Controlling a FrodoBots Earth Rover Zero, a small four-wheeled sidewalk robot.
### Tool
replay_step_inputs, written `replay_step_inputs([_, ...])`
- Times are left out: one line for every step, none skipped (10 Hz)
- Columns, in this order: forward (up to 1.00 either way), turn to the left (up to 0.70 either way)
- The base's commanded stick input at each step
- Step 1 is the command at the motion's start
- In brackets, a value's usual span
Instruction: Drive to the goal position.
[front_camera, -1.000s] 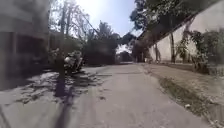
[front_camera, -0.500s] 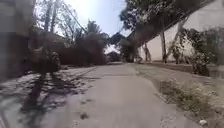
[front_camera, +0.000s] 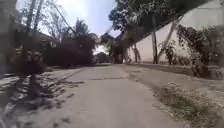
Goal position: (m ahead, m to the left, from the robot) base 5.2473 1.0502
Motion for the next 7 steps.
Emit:
replay_step_inputs([1.00, 0.09])
replay_step_inputs([1.00, 0.09])
replay_step_inputs([1.00, 0.09])
replay_step_inputs([1.00, 0.09])
replay_step_inputs([1.00, 0.09])
replay_step_inputs([1.00, 0.02])
replay_step_inputs([1.00, -0.29])
